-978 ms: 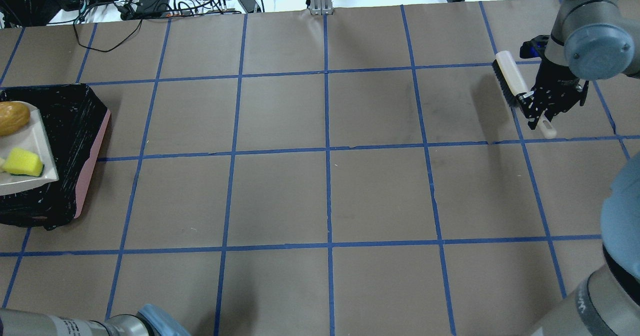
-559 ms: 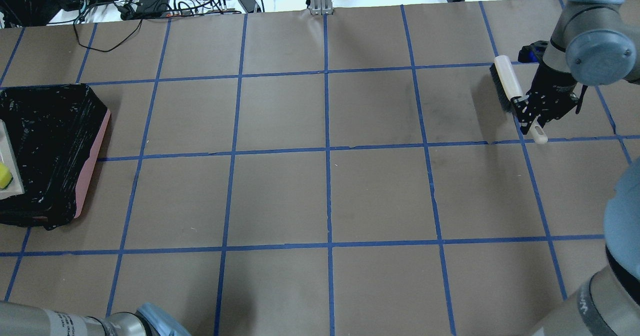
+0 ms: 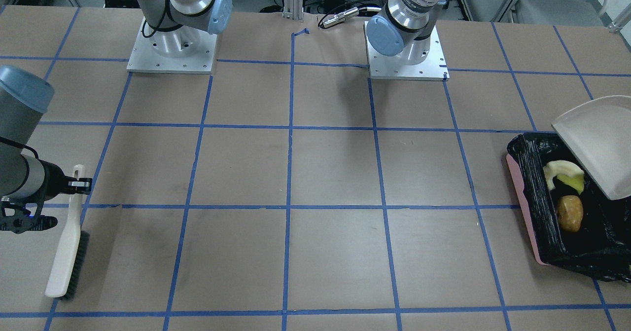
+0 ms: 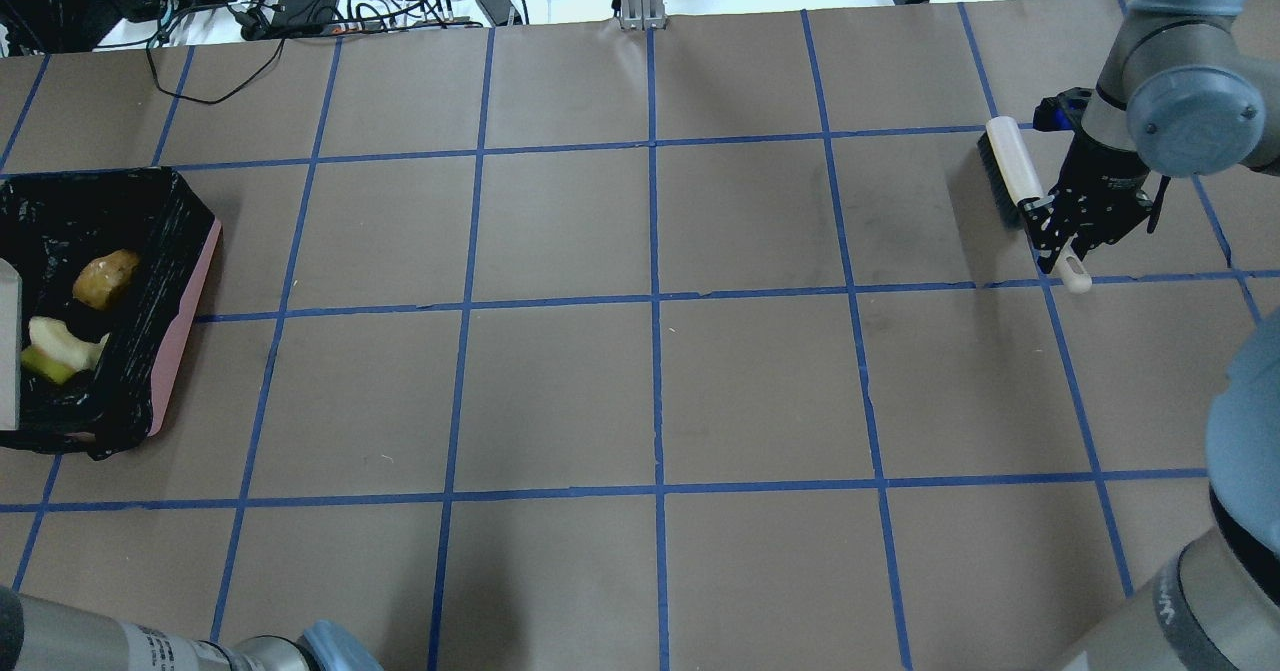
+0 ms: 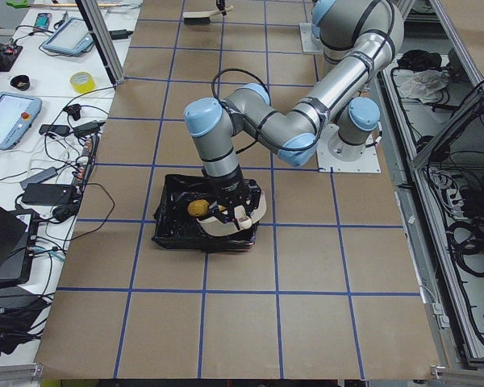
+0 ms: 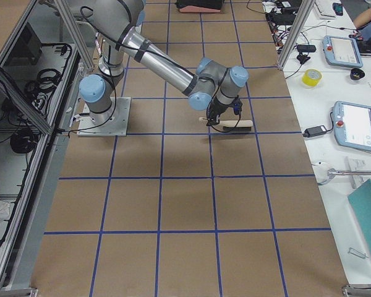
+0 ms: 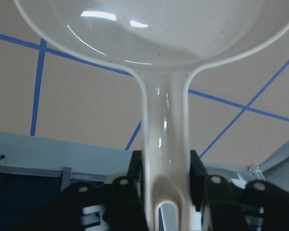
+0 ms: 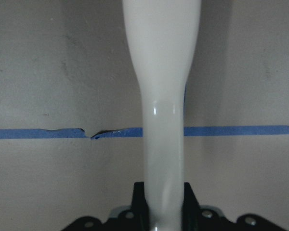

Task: Sweep and dump trash into bin
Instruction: 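Tilt the dustpan with the left gripper to dump the trash into the bin, then bring the dustpan back with left gripper while right gripper releases the brush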

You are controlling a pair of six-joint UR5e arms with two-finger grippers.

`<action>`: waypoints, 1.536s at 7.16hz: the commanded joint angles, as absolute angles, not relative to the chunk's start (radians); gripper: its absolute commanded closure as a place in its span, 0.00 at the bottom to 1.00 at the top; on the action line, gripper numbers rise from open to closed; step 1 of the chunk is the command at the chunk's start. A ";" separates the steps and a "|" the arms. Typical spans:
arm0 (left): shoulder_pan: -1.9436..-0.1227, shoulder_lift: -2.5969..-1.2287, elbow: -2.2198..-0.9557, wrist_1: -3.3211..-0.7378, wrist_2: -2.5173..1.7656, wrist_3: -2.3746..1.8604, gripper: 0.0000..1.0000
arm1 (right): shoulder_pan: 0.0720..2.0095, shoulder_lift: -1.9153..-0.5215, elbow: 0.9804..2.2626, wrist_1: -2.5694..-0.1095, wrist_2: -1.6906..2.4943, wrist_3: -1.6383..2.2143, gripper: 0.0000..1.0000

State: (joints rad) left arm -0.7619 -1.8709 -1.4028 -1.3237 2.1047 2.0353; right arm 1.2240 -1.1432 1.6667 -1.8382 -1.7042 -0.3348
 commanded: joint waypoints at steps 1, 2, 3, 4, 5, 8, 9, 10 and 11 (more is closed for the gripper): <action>-0.810 -1.871 -1.411 -1.252 2.181 2.109 1.00 | 1.224 -1.140 1.669 -1.841 -1.706 -0.336 1.00; -0.813 -1.867 -1.405 -1.247 2.171 2.123 1.00 | 1.223 -1.141 1.667 -1.845 -1.706 -0.334 0.91; -0.834 -1.843 -1.396 -1.249 2.102 2.118 1.00 | 1.224 -1.140 1.667 -1.848 -1.703 -0.342 0.69; -0.872 -1.823 -1.378 -1.268 2.068 2.128 1.00 | 1.224 -1.140 1.667 -1.848 -1.703 -0.345 0.62; -0.920 -1.801 -1.373 -1.323 2.010 2.134 1.00 | 1.224 -1.141 1.667 -1.848 -1.700 -0.345 0.48; -1.159 -1.776 -1.378 -1.452 1.698 2.094 1.00 | 1.224 -1.141 1.664 -1.851 -1.701 -0.353 0.14; -1.220 -1.793 -1.388 -1.456 1.593 2.024 1.00 | 1.226 -1.147 1.655 -1.850 -1.701 -0.353 0.01; -1.254 -1.808 -1.422 -1.451 1.491 1.981 1.00 | 1.227 -1.155 1.632 -1.885 -1.698 -0.353 0.00; -1.287 -1.842 -1.448 -1.436 1.464 1.936 1.00 | 1.236 -1.167 1.599 -1.885 -1.687 -0.351 0.00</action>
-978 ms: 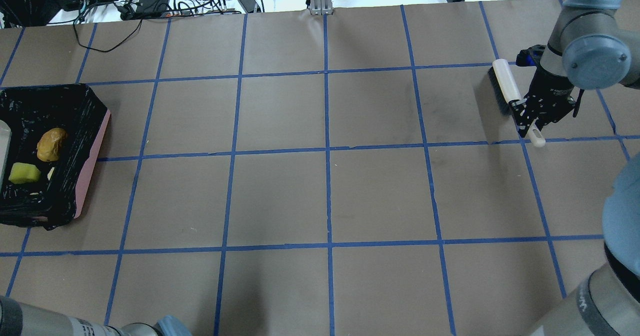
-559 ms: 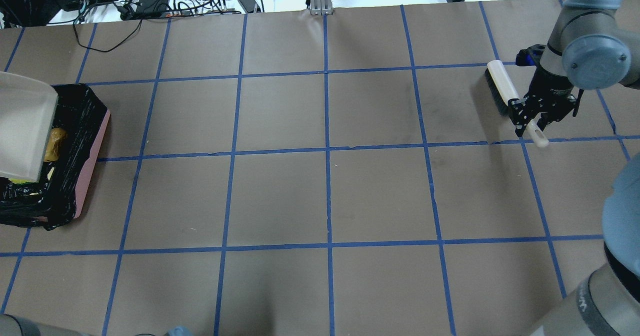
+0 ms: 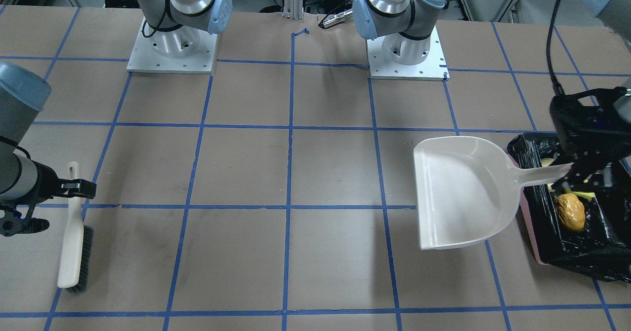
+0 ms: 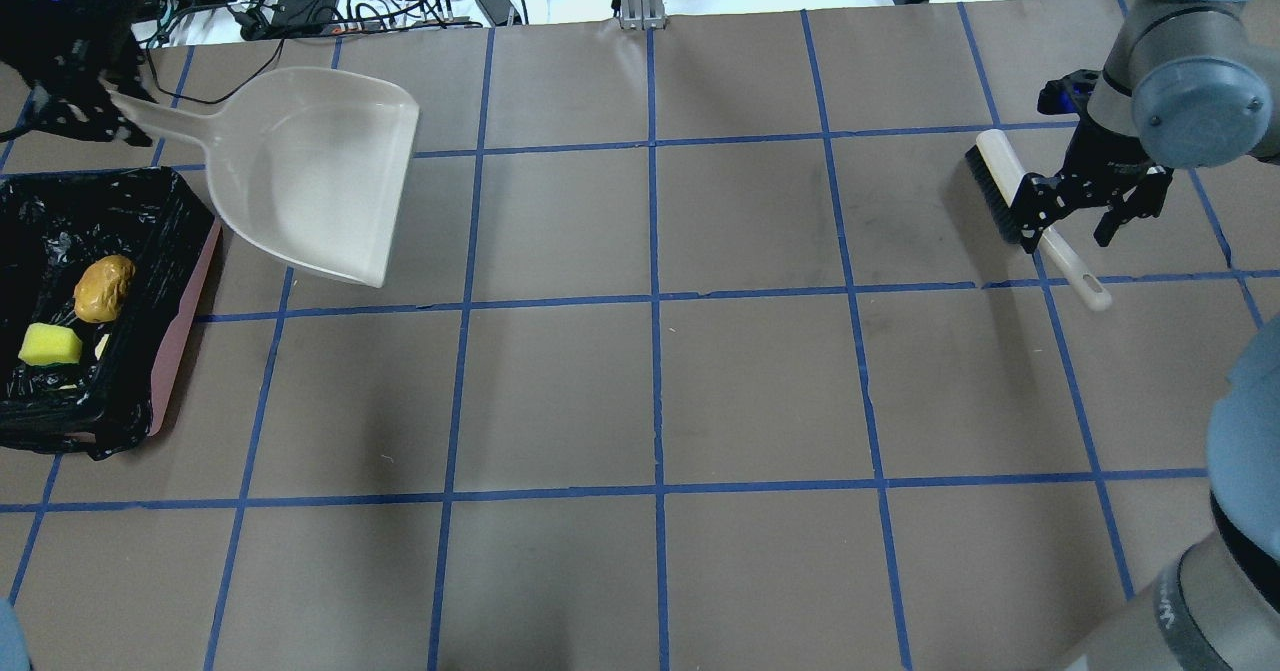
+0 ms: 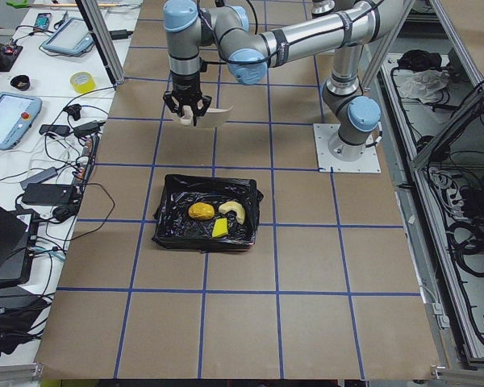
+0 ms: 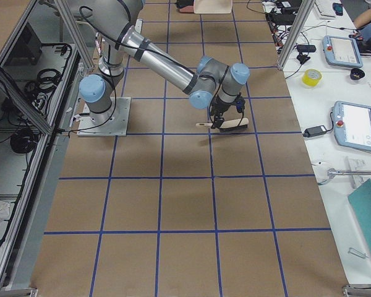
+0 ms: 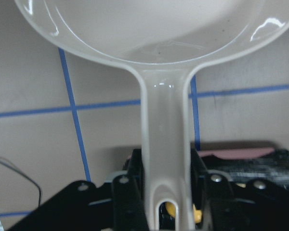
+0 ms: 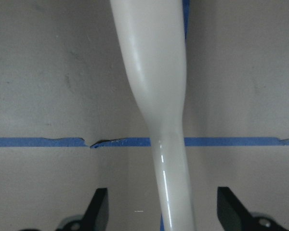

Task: Sweep and dump trash into bin
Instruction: 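Bring the dustpan back with left gripper while right gripper releases the brush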

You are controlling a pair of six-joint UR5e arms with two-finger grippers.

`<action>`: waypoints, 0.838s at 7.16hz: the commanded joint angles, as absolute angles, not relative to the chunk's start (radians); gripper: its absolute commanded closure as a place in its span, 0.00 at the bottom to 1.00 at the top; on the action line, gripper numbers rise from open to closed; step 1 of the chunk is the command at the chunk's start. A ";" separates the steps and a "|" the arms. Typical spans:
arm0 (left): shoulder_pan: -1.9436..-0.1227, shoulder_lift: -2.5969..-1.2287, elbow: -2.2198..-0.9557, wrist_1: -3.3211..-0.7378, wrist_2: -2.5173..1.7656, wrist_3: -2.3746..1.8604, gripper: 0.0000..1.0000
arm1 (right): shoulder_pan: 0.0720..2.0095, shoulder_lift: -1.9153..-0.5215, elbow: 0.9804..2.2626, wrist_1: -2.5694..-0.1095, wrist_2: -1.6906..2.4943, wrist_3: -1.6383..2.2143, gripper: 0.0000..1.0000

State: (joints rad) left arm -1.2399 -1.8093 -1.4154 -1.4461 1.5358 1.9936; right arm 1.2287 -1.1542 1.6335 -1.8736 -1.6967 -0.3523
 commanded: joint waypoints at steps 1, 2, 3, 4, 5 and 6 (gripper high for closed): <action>-1.325 -1.895 -1.450 -1.364 1.462 1.904 1.00 | 1.259 -1.210 1.586 -1.884 -1.686 -0.350 0.00; -1.341 -1.960 -1.448 -1.300 1.462 1.895 1.00 | 1.291 -1.259 1.582 -1.879 -1.677 -0.344 0.00; -1.344 -2.000 -1.442 -1.273 1.463 1.914 1.00 | 1.322 -1.335 1.582 -1.837 -1.652 -0.336 0.00; -1.342 -2.035 -1.446 -1.255 1.463 1.954 1.00 | 1.354 -1.423 1.580 -1.771 -1.628 -0.333 0.00; -1.342 -2.055 -1.451 -1.253 1.463 1.950 1.00 | 1.380 -1.493 1.577 -1.672 -1.597 -0.258 0.00; -1.342 -2.074 -1.462 -1.253 1.462 1.948 1.00 | 1.455 -1.535 1.544 -1.614 -1.579 -0.157 0.00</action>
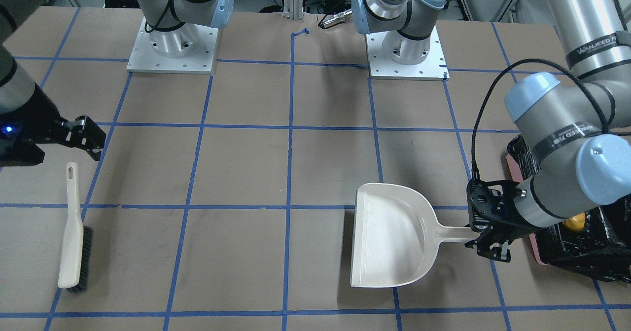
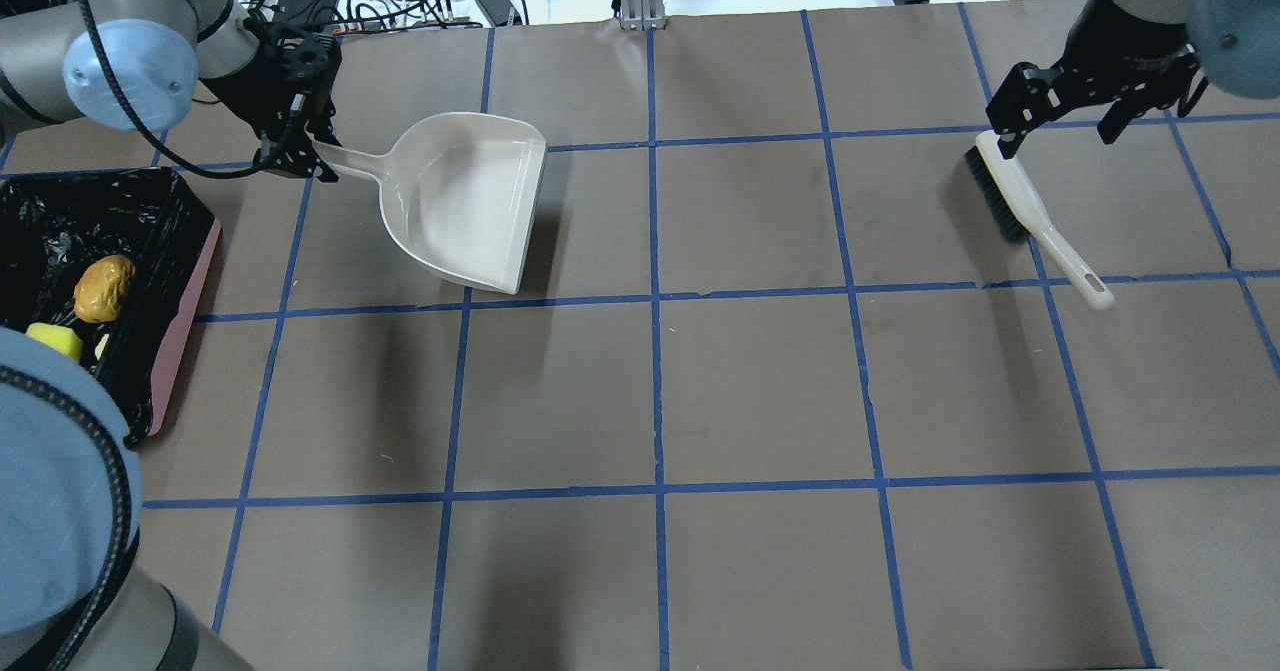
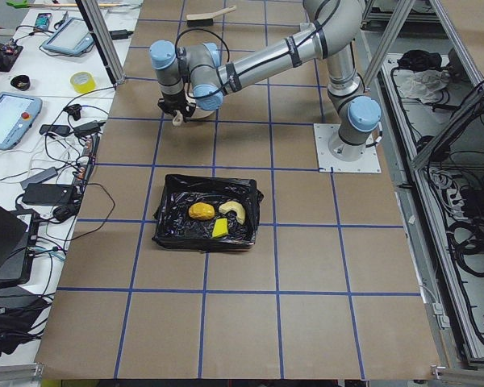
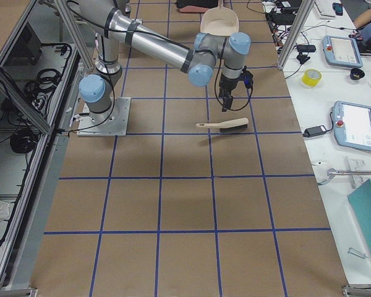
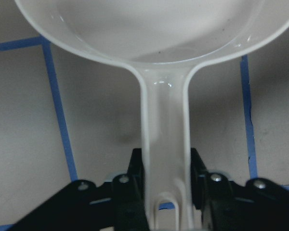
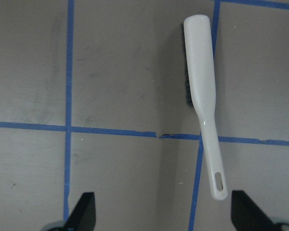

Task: Sweep and dump trash into bin
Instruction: 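Bring the dustpan back with left gripper while right gripper releases the brush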

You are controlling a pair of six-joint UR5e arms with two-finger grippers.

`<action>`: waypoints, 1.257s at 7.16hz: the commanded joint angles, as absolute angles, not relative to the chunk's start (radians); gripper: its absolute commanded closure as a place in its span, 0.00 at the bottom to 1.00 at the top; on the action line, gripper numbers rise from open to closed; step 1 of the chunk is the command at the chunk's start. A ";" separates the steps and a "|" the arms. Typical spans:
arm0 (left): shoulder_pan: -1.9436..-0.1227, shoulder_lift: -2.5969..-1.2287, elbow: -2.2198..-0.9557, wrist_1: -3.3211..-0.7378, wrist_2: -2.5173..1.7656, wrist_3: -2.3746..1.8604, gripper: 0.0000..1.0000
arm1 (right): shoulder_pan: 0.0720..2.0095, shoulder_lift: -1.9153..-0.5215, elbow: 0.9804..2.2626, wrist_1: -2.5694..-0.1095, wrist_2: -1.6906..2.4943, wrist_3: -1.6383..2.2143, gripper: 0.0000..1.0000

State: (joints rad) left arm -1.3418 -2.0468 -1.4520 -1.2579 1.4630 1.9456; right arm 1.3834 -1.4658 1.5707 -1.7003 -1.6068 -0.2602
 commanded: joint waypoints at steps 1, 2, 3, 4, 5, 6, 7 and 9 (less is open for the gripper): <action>-1.342 -2.091 -1.480 -1.234 1.463 1.947 1.00 | 1.529 -1.534 1.467 -1.603 -1.586 -0.109 0.00; -1.339 -2.098 -1.477 -1.220 1.463 1.947 1.00 | 1.564 -1.543 1.441 -1.541 -1.577 0.037 0.00; -1.335 -2.105 -1.470 -1.220 1.463 1.947 1.00 | 1.569 -1.560 1.439 -1.529 -1.583 0.043 0.00; -1.328 -2.103 -1.459 -1.218 1.463 1.947 1.00 | 1.571 -1.566 1.443 -1.535 -1.575 0.044 0.00; -1.325 -2.106 -1.459 -1.218 1.453 1.942 1.00 | 1.574 -1.568 1.443 -1.531 -1.575 0.044 0.00; -1.325 -2.114 -1.460 -1.216 1.437 1.939 1.00 | 1.574 -1.572 1.443 -1.529 -1.575 0.044 0.00; -1.324 -2.117 -1.462 -1.212 1.439 1.940 1.00 | 1.574 -1.571 1.443 -1.534 -1.574 0.044 0.00; -1.322 -2.114 -1.474 -1.206 1.442 1.939 1.00 | 1.575 -1.572 1.447 -1.526 -1.542 0.044 0.00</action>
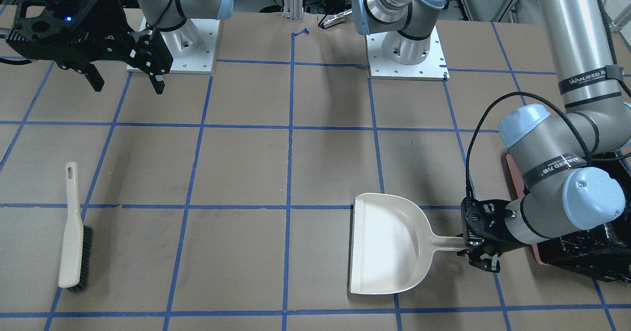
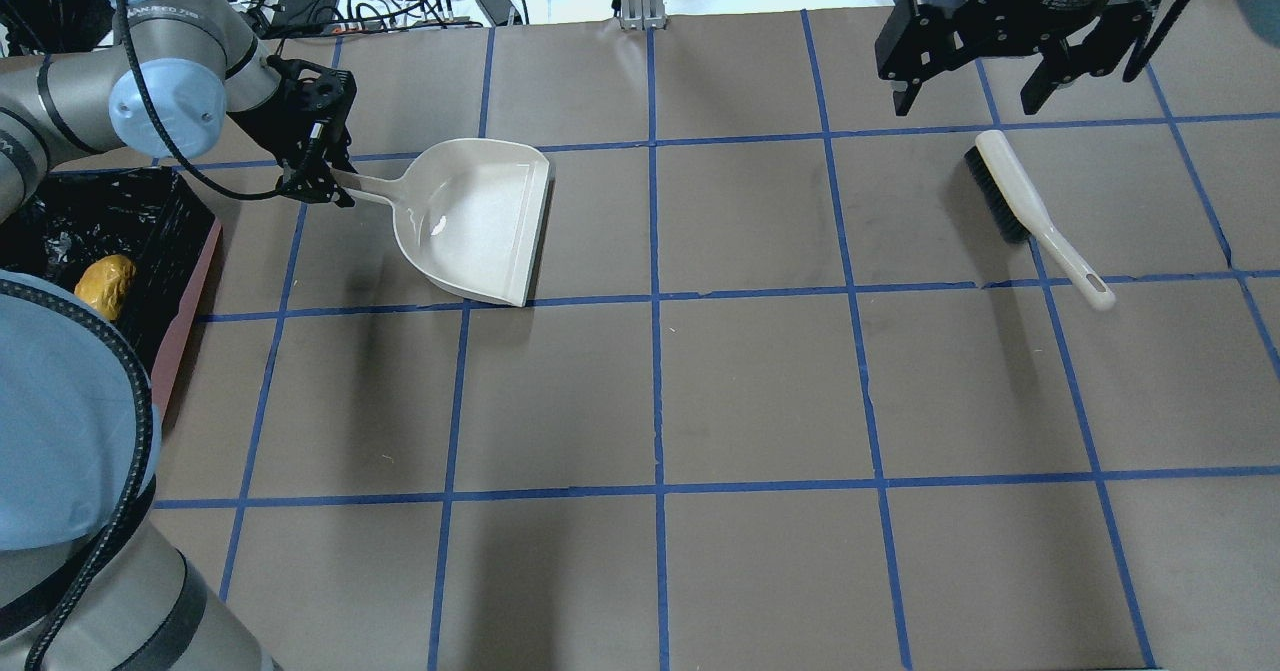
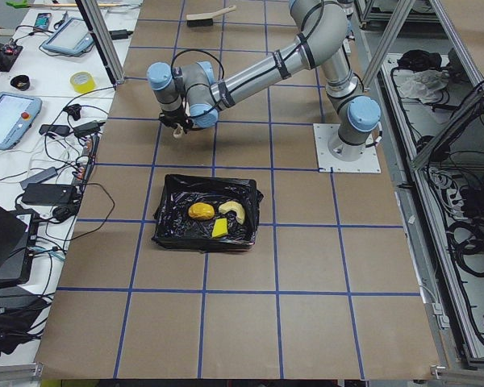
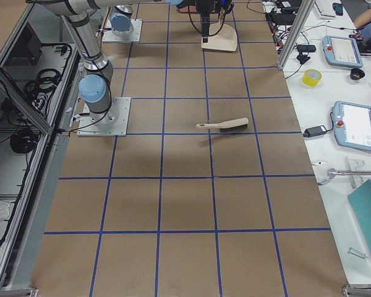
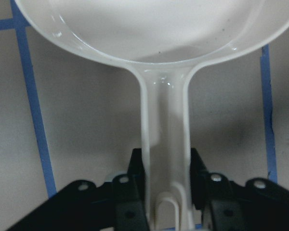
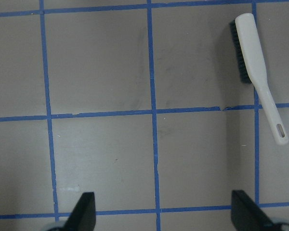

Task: Sweep and dump trash into bin
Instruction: 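Set the dustpan down with the left gripper and open it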

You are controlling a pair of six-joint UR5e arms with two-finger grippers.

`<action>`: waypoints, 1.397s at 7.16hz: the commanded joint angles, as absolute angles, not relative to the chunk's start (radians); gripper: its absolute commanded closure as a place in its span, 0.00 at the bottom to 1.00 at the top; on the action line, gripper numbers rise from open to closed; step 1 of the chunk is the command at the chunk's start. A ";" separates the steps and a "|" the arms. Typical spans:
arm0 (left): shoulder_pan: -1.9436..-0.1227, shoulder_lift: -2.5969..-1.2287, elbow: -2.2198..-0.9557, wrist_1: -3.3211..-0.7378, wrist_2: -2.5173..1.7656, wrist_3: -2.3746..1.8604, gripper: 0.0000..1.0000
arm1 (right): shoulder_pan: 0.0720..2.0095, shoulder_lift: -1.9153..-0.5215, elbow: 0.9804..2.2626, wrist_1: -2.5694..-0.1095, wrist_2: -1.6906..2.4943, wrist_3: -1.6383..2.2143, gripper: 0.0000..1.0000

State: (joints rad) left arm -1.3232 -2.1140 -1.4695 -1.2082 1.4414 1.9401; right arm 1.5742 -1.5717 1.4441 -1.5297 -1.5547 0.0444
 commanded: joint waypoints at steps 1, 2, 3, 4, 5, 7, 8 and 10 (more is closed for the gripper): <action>-1.322 -2.115 -1.479 -1.204 1.442 1.939 0.93 | 1.575 -1.572 1.454 -1.529 -1.542 0.043 0.00; -1.322 -2.109 -1.485 -1.204 1.443 1.940 0.93 | 1.580 -1.575 1.454 -1.528 -1.539 0.043 0.00; -1.322 -2.109 -1.492 -1.204 1.443 1.939 0.89 | 1.582 -1.575 1.456 -1.528 -1.539 0.043 0.00; -1.322 -2.108 -1.494 -1.204 1.443 1.939 0.89 | 1.583 -1.574 1.456 -1.529 -1.539 0.043 0.00; -1.322 -2.106 -1.497 -1.204 1.443 1.939 0.88 | 1.583 -1.574 1.456 -1.528 -1.537 0.046 0.00; -1.322 -2.102 -1.496 -1.204 1.445 1.939 0.63 | 1.583 -1.578 1.456 -1.529 -1.523 0.046 0.00; -1.322 -2.097 -1.496 -1.204 1.443 1.925 0.52 | 1.583 -1.582 1.456 -1.532 -1.523 0.045 0.00; -1.322 -2.094 -1.497 -1.204 1.447 1.916 0.23 | 1.583 -1.589 1.456 -1.542 -1.485 0.046 0.00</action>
